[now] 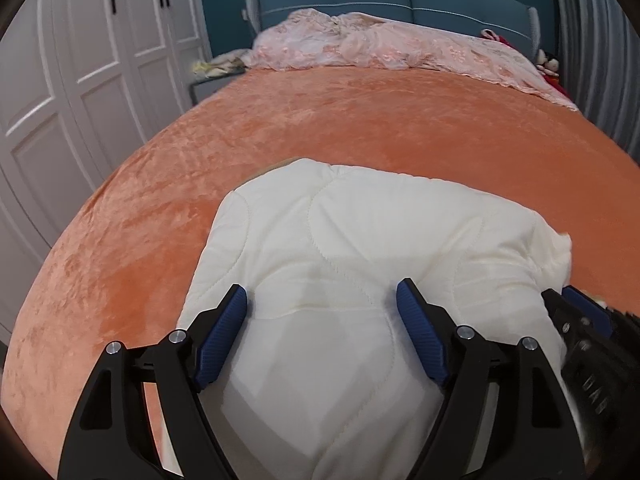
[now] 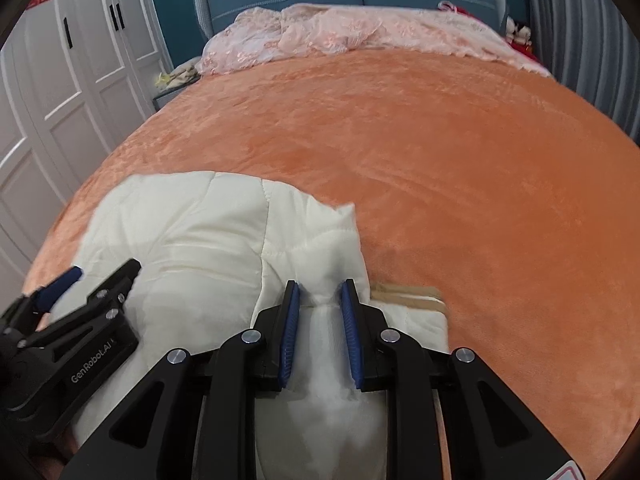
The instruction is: Fold large clothes
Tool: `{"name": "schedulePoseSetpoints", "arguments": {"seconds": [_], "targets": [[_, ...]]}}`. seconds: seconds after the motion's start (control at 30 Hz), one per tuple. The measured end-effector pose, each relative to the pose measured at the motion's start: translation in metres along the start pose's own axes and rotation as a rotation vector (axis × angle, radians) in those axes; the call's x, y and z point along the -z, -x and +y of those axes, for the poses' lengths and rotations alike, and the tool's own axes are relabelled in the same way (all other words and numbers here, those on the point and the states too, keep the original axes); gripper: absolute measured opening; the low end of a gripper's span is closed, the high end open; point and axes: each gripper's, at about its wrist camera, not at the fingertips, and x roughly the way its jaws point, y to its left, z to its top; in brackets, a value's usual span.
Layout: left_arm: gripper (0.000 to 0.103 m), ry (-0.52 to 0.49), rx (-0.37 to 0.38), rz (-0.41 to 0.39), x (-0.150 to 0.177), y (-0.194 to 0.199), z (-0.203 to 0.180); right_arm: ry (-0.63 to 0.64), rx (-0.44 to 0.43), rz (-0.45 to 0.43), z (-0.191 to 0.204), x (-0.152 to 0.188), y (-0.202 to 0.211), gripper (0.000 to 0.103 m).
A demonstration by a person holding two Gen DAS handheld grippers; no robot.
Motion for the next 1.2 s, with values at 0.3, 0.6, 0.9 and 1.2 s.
{"name": "schedulePoseSetpoints", "arguments": {"seconds": [0.3,0.6,0.9,1.2], "targets": [[0.075,-0.026,0.049,0.118,0.063,0.101,0.033,0.158,0.012,0.125,0.014,0.083,0.082,0.023],[0.075,0.044,0.037,0.151,0.101,0.148,0.048,0.103,0.064,0.132,0.012,0.119,0.137,0.03],[0.086,0.028,-0.013,0.125,0.132,0.207,0.048,0.093,0.088,0.014,0.011,0.159,0.212,0.065],[0.095,0.005,-0.05,0.071,0.167,0.265,0.043,0.101,0.121,-0.083,0.013,0.204,0.267,0.078]]}}
